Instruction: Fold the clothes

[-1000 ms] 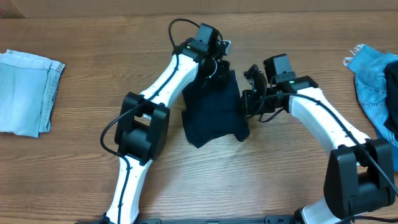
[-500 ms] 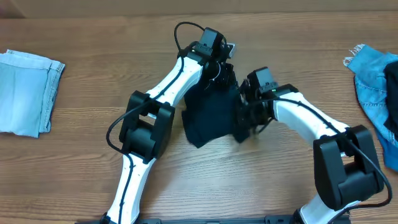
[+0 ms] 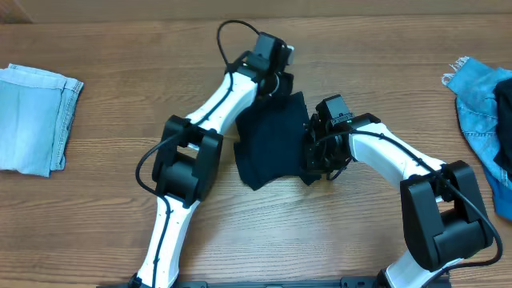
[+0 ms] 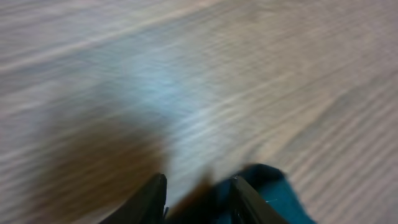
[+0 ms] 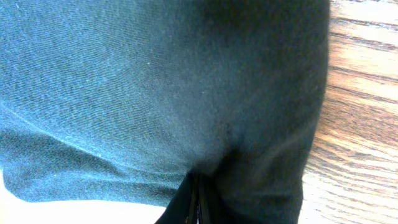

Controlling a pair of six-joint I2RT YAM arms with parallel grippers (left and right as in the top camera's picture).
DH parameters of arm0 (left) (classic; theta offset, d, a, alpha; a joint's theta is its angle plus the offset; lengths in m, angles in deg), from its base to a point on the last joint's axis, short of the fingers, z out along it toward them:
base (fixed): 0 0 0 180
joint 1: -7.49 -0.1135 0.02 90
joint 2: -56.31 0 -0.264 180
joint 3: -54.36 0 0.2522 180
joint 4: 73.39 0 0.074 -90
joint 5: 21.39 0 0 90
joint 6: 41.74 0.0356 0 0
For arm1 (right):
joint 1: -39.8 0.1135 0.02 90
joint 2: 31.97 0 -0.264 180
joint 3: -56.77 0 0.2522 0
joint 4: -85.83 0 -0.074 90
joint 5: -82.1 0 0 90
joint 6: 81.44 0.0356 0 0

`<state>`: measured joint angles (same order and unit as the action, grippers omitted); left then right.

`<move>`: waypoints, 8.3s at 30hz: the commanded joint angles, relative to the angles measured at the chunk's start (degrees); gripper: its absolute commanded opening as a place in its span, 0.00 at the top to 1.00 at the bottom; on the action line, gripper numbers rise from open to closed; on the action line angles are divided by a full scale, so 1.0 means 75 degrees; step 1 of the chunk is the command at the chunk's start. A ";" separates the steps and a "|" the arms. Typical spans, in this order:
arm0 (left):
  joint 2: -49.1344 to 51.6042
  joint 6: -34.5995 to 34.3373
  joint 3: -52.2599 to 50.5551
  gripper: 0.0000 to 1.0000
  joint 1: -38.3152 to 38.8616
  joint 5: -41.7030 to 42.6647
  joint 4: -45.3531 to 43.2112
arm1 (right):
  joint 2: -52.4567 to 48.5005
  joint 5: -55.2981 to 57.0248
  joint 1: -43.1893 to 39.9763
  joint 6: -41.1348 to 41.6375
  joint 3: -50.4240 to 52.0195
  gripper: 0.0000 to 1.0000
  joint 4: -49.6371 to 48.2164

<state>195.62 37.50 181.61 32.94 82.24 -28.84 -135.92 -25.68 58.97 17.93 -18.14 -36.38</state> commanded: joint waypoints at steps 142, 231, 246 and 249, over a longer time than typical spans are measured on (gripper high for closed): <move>-0.0455 0.0055 0.7936 0.39 -0.1285 -0.0484 0.8804 | 0.2588 0.1218 0.0341 0.0373 -0.1102 0.18 -0.0149; -0.5246 -0.1679 0.2605 0.00 -0.1163 -0.3885 0.8801 | -0.0836 -0.1244 -0.0044 -0.0755 -0.1110 0.25 -0.2337; -0.8207 -0.2145 -0.0393 0.00 -0.1148 -0.4325 0.8763 | -0.0484 -0.0187 0.0096 -0.1655 -0.3179 0.23 -0.0411; -0.8326 -0.2331 -0.3005 0.00 -0.1134 -0.3045 0.7560 | -0.0487 -0.0265 0.0204 -0.1638 -0.3346 0.23 0.0032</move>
<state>130.26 22.90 175.21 24.59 50.87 35.07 -141.73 -27.56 59.46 6.28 -41.19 -37.71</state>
